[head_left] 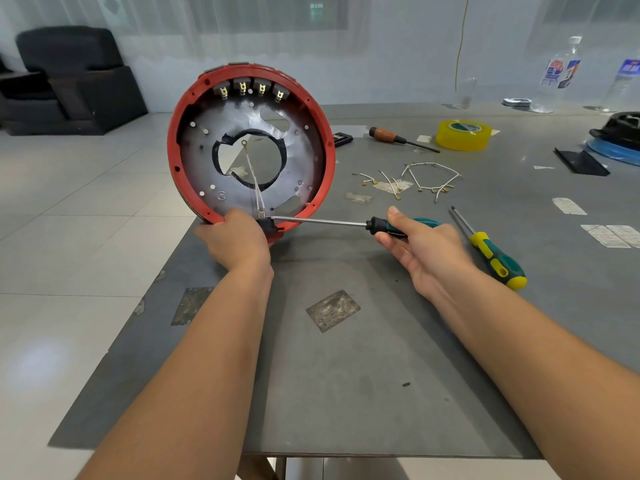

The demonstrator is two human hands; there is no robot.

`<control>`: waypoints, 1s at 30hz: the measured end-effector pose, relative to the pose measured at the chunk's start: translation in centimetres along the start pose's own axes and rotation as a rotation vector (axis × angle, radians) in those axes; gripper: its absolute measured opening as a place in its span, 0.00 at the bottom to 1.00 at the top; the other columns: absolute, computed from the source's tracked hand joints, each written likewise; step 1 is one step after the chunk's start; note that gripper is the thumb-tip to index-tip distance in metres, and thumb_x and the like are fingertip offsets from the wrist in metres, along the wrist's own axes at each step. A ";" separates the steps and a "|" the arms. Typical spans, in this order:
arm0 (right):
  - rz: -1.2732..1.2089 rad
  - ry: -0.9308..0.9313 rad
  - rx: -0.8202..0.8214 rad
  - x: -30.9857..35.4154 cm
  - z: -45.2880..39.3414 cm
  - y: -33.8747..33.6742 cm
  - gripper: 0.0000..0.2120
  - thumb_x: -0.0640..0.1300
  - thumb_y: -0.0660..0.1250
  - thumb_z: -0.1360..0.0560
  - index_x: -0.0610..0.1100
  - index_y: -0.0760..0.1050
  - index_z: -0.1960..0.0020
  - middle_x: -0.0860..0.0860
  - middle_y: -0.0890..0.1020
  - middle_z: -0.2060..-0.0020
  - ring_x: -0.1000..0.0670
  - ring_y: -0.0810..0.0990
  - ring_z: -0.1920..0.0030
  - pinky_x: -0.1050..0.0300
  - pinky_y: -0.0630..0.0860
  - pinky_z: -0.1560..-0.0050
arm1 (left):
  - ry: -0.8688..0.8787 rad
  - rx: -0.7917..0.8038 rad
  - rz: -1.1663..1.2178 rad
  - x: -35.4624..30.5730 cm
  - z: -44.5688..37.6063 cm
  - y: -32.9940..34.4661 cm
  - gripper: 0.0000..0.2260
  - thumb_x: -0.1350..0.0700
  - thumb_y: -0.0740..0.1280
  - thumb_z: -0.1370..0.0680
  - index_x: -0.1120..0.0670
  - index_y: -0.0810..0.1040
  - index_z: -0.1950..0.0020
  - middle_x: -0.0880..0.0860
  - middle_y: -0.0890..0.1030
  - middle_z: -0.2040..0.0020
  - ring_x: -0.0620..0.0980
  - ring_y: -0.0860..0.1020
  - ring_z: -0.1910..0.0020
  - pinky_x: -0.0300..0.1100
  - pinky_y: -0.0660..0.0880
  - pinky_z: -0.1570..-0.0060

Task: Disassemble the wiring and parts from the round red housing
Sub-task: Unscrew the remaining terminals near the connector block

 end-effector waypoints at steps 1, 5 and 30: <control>-0.002 0.002 0.000 0.0 0.0 0.0 0.27 0.40 0.79 0.28 0.33 0.70 0.35 0.37 0.84 0.47 0.43 0.88 0.61 0.60 0.83 0.65 | -0.003 -0.007 0.000 0.0 -0.1 0.0 0.11 0.62 0.58 0.22 0.53 0.67 0.40 0.59 0.79 0.42 0.65 0.81 0.43 0.63 0.81 0.43; -0.003 0.016 -0.004 -0.1 0.1 0.1 0.26 0.39 0.79 0.27 0.33 0.70 0.36 0.37 0.84 0.47 0.43 0.88 0.61 0.59 0.83 0.64 | 0.000 -0.038 -0.009 0.1 -0.3 0.0 0.10 0.61 0.59 0.21 0.54 0.68 0.40 0.57 0.78 0.44 0.64 0.81 0.43 0.62 0.81 0.43; -0.039 0.062 0.023 -0.9 0.6 0.8 0.22 0.38 0.78 0.26 0.32 0.71 0.40 0.35 0.83 0.48 0.43 0.88 0.62 0.59 0.83 0.65 | -0.064 -0.070 0.051 -0.3 -0.1 -0.1 0.12 0.58 0.58 0.22 0.56 0.73 0.40 0.58 0.82 0.43 0.63 0.83 0.46 0.61 0.83 0.46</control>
Point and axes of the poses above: each hand's wrist, its own z-axis away from the middle knuckle, its own y-axis out of the palm, x = y × z, the point moved 3 cm from there along -z, towards the middle knuckle
